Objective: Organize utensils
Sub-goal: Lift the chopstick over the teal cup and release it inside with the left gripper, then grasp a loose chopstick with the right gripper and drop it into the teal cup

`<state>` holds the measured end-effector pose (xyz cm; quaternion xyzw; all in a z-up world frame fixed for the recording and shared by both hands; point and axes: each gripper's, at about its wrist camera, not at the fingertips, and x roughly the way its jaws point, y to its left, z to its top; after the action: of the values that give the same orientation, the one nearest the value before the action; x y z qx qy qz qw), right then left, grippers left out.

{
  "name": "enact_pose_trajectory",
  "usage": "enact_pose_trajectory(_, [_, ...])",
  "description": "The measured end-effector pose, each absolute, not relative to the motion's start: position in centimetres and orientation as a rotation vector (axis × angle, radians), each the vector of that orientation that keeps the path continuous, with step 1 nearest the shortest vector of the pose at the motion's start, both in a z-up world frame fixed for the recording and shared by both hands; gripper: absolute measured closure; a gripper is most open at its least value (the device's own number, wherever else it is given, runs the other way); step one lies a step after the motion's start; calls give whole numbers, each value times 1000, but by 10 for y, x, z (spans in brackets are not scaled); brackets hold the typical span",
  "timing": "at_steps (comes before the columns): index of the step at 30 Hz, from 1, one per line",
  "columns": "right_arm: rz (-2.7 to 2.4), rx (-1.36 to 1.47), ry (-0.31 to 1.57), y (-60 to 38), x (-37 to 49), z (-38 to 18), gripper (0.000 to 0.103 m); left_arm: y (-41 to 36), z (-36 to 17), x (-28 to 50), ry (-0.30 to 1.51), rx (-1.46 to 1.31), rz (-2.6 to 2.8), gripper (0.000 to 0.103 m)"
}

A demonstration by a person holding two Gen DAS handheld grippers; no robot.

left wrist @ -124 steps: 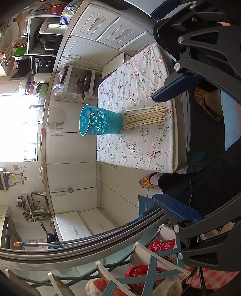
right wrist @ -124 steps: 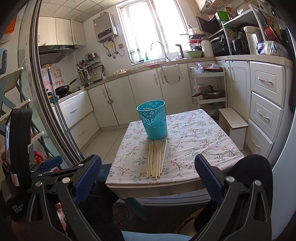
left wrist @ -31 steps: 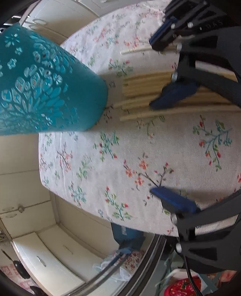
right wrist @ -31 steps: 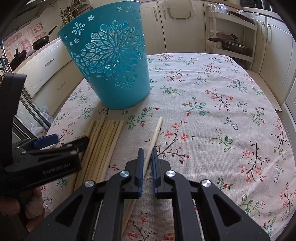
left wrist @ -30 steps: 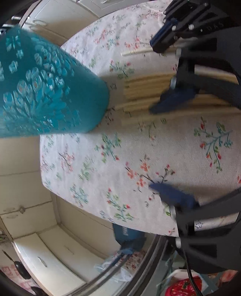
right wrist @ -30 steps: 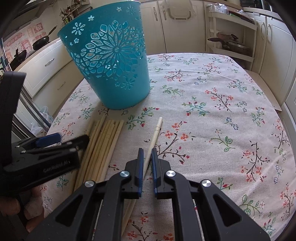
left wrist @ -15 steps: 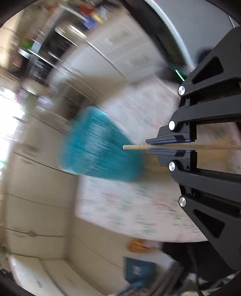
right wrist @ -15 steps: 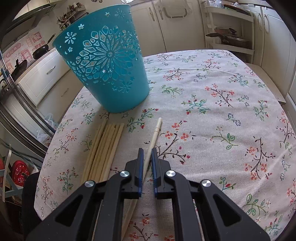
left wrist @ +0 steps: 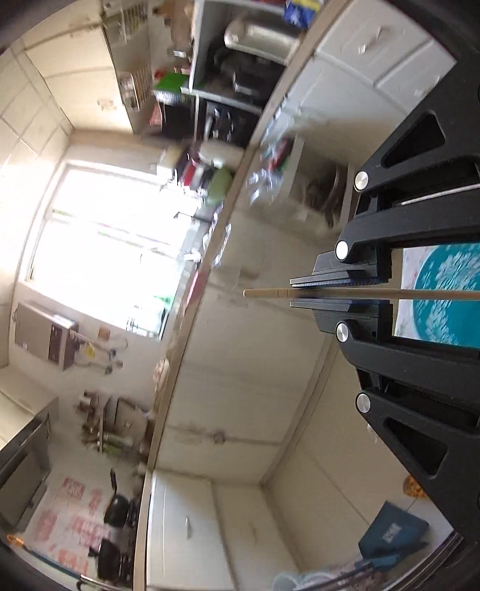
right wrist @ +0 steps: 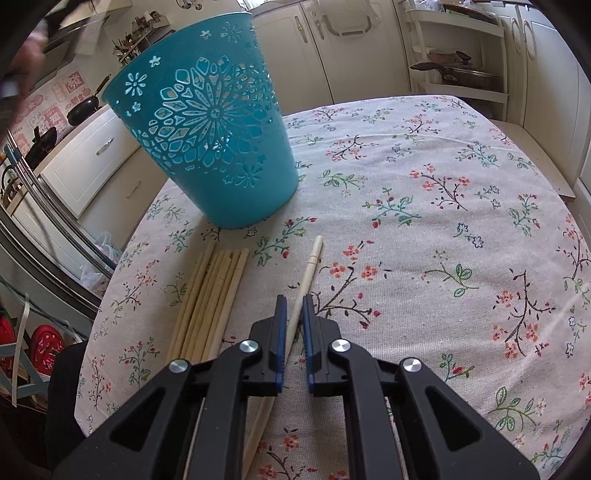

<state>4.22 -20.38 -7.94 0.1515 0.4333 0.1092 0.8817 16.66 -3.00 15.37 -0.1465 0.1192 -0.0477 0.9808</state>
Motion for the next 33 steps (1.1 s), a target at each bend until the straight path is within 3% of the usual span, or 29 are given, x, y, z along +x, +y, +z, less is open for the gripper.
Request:
enact_pose_trajectory(9, [229, 316, 898, -203, 40, -82, 94, -35, 92, 176, 414, -205, -67, 95])
enact_pose_trajectory(12, [229, 310, 897, -203, 39, -81, 92, -30, 82, 159, 419, -169, -57, 79])
enact_pose_trajectory(14, [232, 298, 896, -200, 38, -80, 88, -24, 84, 142, 419, -138, -29, 56])
enact_pose_trajectory(17, [198, 238, 891, -194, 33, -76, 77, -17, 84, 121, 421, -92, -4, 50])
enact_pose_trajectory(22, [139, 151, 889, -183, 29, -75, 76, -13, 80, 91, 443, -19, 14, 39])
enact_pose_trajectory(29, [100, 85, 889, -177, 27, -75, 94, -6, 65, 66, 517, 36, 9, 30])
enact_pose_trajectory(33, [144, 188, 912, -189, 24, -75, 97, -3, 57, 63, 568, 38, -2, 29])
